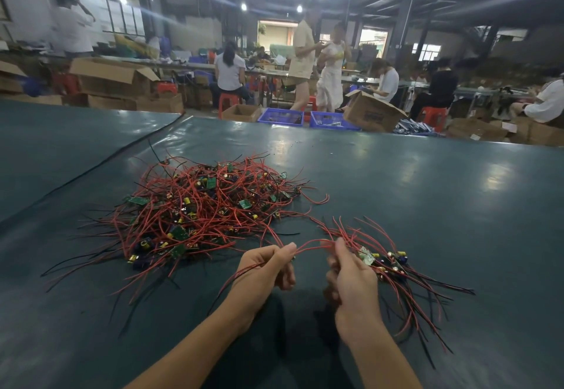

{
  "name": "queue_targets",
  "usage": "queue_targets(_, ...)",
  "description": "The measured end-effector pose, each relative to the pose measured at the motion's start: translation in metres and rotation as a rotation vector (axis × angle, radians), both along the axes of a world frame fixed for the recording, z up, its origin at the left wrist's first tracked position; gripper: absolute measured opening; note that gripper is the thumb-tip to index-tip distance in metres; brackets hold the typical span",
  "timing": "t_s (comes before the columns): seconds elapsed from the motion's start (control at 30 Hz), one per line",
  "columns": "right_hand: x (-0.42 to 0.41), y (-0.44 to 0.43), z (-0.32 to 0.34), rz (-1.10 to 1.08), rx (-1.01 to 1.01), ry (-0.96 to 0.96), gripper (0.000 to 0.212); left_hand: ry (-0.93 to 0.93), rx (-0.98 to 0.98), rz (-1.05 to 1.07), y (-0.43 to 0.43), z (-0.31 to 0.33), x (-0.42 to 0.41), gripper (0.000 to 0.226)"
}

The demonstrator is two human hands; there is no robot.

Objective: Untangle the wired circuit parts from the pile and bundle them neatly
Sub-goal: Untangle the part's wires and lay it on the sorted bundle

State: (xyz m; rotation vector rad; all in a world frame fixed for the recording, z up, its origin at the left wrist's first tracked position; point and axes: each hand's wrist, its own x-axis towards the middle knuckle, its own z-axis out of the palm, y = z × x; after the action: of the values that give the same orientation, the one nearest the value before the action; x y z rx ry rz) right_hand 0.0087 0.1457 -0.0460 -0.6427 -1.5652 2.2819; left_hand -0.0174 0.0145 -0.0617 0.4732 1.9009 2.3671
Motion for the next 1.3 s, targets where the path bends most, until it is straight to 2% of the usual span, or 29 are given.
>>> queue_targets(0.07,0.004,-0.014,-0.004,0.067,0.171,0.039,0.035,0.034,-0.060,0.000,0.002,-0.001,0.001,0.039)
queue_targets(0.17,0.010,-0.034,-0.007,0.157,0.216,0.101,0.030,0.051,-0.086,-0.005,0.004,-0.002,0.002,0.039)
queue_targets(0.37,0.003,-0.020,0.000,0.074,-0.002,-0.039,0.032,0.099,-0.148,-0.026,0.002,-0.002,0.000,0.046)
queue_targets(0.5,-0.003,0.006,0.005,-0.022,-0.120,-0.034,0.028,0.099,-0.148,-0.062,0.002,0.002,0.002,0.043)
queue_targets(0.7,-0.004,0.021,0.008,0.083,-0.419,-0.007,0.028,0.050,-0.111,-0.089,-0.001,0.004,0.002,0.042)
queue_targets(0.77,-0.002,0.020,0.009,0.120,-0.459,-0.004,0.032,0.017,-0.063,-0.099,-0.003,0.005,0.003,0.039)
queue_targets(0.83,-0.003,0.019,0.007,0.093,-0.340,0.012,0.042,-0.016,0.001,-0.091,-0.003,0.007,0.003,0.036)
queue_targets(0.97,-0.002,0.016,0.001,-0.072,0.304,0.156,0.034,-0.083,0.067,0.005,-0.008,0.008,0.000,0.043)
queue_targets(1.03,-0.001,0.016,-0.002,-0.081,0.437,0.203,0.036,-0.114,0.090,0.039,-0.011,0.008,-0.002,0.047)
queue_targets(1.13,0.000,0.016,-0.002,-0.086,0.408,0.220,0.033,-0.110,0.074,0.053,-0.014,0.007,-0.005,0.047)
queue_targets(1.3,0.000,0.018,0.005,-0.107,0.085,0.240,0.016,-0.080,0.027,0.066,-0.014,0.008,-0.006,0.036)
